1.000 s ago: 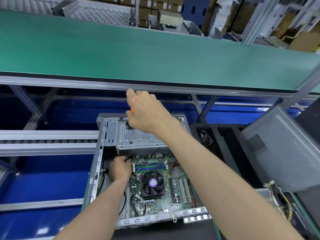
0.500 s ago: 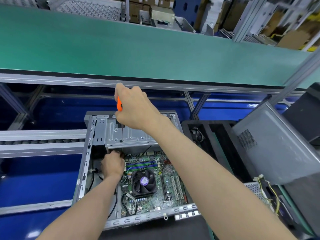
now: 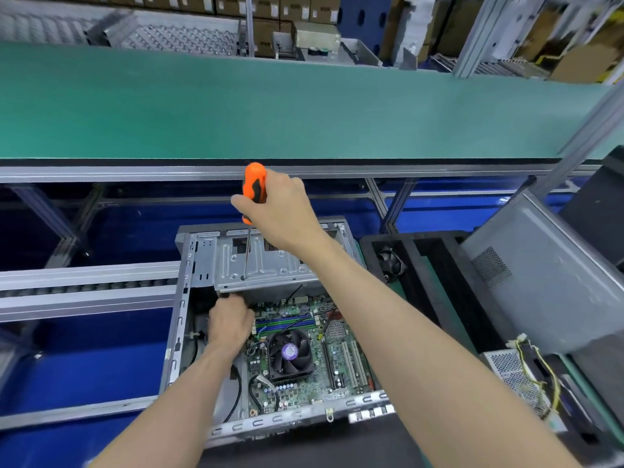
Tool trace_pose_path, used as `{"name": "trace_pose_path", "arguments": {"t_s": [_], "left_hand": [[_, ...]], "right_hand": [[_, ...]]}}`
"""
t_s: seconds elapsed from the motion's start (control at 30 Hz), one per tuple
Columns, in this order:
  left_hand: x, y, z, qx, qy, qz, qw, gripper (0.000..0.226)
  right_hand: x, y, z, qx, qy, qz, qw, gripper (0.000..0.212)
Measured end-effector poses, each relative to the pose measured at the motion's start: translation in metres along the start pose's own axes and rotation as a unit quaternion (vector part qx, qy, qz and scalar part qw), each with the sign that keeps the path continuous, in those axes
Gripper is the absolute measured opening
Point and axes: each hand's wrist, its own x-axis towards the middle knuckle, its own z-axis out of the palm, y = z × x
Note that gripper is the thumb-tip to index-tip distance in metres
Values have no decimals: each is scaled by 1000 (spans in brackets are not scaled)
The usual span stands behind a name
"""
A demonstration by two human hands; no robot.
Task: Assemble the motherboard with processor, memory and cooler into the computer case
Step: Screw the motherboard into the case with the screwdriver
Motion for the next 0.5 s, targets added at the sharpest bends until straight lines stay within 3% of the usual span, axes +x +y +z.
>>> {"name": "trace_pose_path", "arguments": {"t_s": [0.27, 0.37, 0.43, 0.5], "left_hand": [[-6, 0, -6, -127, 0, -12, 992, 23], [-5, -3, -7, -168, -19, -60, 984, 25], [-5, -5, -7, -267, -39, -117, 956, 28], [-9, -4, -8, -423, -73, -173, 887, 20]], "right_hand": [[-4, -2, -1, 0, 46, -3, 999, 37], [-11, -8, -2, 19, 90, -27, 995, 38], [-13, -17, -6, 38, 122, -46, 991, 38], [-14, -27, -14, 59, 149, -68, 985, 37]]}}
